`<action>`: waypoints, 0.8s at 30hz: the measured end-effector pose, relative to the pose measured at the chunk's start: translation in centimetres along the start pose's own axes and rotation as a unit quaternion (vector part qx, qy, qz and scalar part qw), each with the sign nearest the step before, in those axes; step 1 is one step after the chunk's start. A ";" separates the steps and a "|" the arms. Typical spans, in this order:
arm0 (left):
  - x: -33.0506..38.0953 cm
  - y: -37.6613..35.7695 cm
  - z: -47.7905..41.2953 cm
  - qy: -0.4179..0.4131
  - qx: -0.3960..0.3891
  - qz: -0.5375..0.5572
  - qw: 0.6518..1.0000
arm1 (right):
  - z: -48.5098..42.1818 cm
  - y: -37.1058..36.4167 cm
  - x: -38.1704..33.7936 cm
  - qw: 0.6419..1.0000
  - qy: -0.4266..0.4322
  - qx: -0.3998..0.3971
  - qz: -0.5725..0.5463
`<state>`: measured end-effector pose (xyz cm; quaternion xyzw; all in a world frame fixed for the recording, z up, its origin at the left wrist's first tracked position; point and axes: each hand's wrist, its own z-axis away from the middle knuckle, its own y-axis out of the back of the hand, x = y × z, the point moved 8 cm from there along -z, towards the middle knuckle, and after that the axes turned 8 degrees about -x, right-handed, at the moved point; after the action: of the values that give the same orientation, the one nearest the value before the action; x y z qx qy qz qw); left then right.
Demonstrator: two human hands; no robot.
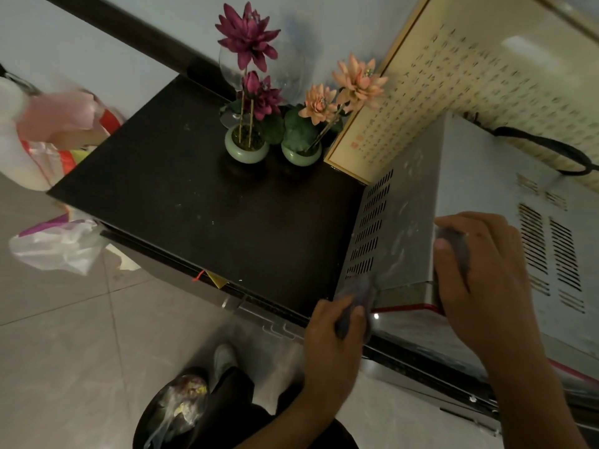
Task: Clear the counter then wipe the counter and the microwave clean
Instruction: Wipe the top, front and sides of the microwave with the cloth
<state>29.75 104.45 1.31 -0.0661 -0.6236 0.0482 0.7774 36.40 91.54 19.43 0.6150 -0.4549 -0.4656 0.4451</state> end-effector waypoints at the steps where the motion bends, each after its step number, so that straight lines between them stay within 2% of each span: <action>1: 1.7 -0.7 0.5 -0.046 -0.005 0.004 0.999 | -0.1 0.0 0.0 1.000 0.000 0.000 -0.001; 3: 4.1 -1.9 1.3 -0.111 -0.022 0.004 0.994 | -0.1 -0.1 0.2 1.000 -0.002 -0.003 -0.006; 6: 3.8 -2.0 1.2 -0.146 -0.024 -0.020 0.989 | -0.2 -0.1 0.2 1.000 -0.003 -0.006 -0.008; 10: -2.2 0.1 -0.4 -0.044 -0.057 -0.089 0.993 | -0.3 -0.1 0.2 1.000 0.003 -0.011 -0.002; 14: -5.8 3.6 -3.0 -0.013 -0.036 -0.277 0.960 | -0.4 -0.2 0.3 1.000 -0.001 -0.015 -0.009; 17: -5.6 4.3 -6.1 -0.036 -0.035 -0.414 0.909 | -0.4 0.0 0.0 1.000 0.005 -0.010 -0.010; 19: -5.4 2.5 -7.7 -0.055 -0.101 -0.517 0.848 | -0.4 0.1 0.0 1.000 0.004 -0.009 -0.012; 21: -6.2 1.3 -8.4 -0.037 -0.182 -0.581 0.792 | -0.4 0.0 0.0 1.000 0.004 -0.011 -0.013; 24: -6.4 1.7 -7.3 -0.057 -0.246 -0.627 0.737 | -0.3 0.1 0.0 1.000 0.006 -0.009 -0.013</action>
<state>35.47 104.82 -6.74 0.1540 -0.5569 -0.6015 0.5517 36.70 91.56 19.58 0.6195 -0.4395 -0.4722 0.4473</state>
